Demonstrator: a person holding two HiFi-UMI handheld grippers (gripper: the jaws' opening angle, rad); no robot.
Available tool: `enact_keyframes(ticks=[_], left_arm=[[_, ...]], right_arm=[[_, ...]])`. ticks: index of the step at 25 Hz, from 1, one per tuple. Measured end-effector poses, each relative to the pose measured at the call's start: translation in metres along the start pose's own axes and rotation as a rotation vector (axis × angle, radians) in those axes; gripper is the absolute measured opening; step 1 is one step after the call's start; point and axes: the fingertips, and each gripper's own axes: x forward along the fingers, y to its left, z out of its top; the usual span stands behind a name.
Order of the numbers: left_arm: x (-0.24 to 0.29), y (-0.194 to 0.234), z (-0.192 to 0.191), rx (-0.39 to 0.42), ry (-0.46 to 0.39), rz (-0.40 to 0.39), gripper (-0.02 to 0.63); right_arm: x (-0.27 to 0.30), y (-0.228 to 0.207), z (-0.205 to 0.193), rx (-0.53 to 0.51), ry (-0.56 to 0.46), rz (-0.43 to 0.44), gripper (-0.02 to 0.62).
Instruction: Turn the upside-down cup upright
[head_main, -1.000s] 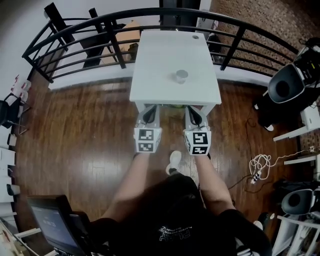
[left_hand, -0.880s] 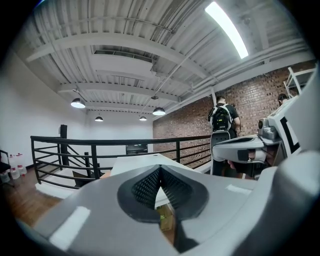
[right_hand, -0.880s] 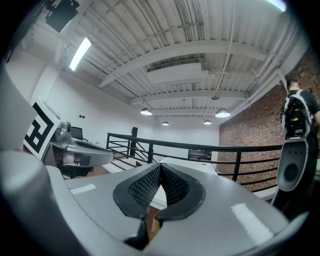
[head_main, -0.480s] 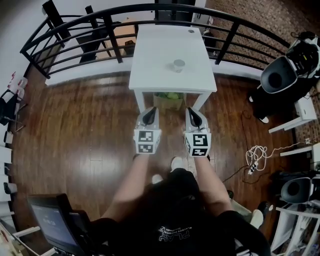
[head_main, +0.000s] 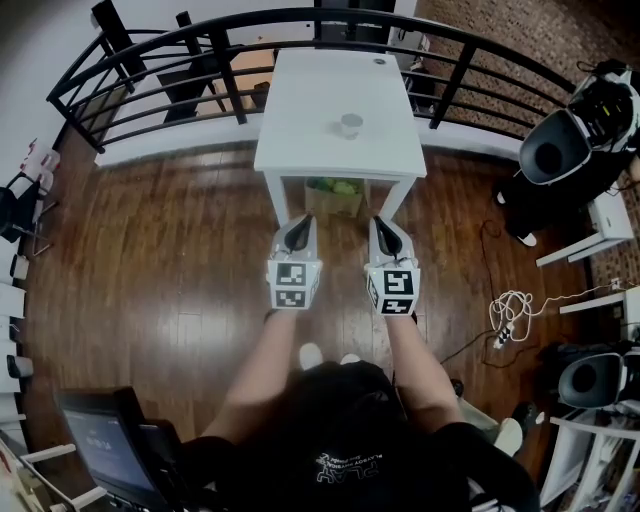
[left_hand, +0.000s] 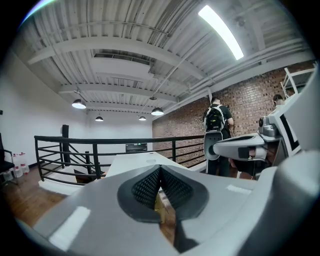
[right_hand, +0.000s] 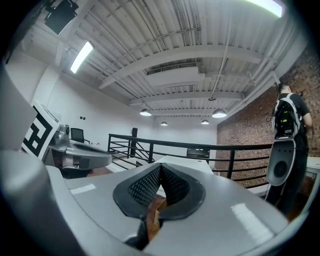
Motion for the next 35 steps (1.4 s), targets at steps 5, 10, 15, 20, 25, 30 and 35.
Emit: enact_keyframes(ticks=[5, 10, 15, 20, 25, 30, 35], left_arm=[[-0.014, -0.023, -0.003, 0.002, 0.006, 0.027, -0.003], [-0.027, -0.052, -0.001, -0.004, 0.010, 0.055, -0.003], [-0.039, -0.076, 0.004, 0.021, 0.008, 0.053, -0.003], [-0.054, -0.087, 0.010, 0.053, -0.013, 0.036, -0.003], [-0.065, -0.083, 0.005, 0.039, -0.017, 0.028, -0.003], [-0.079, -0.075, 0.001, 0.065, -0.015, 0.022, -0.003], [-0.090, -0.073, 0.005, 0.074, -0.035, 0.022, -0.003]], right_arm=[[-0.023, -0.011, -0.006, 0.010, -0.004, 0.020, 0.012], [-0.052, -0.024, -0.008, 0.009, -0.012, 0.041, 0.014], [-0.073, -0.034, -0.013, 0.013, -0.011, 0.040, 0.013], [-0.087, -0.035, -0.016, 0.026, -0.024, 0.024, 0.014], [-0.095, -0.019, -0.016, 0.014, -0.025, 0.020, 0.014], [-0.101, 0.006, -0.012, -0.010, -0.029, 0.029, 0.013], [-0.106, 0.016, -0.007, 0.010, -0.044, 0.029, 0.014]])
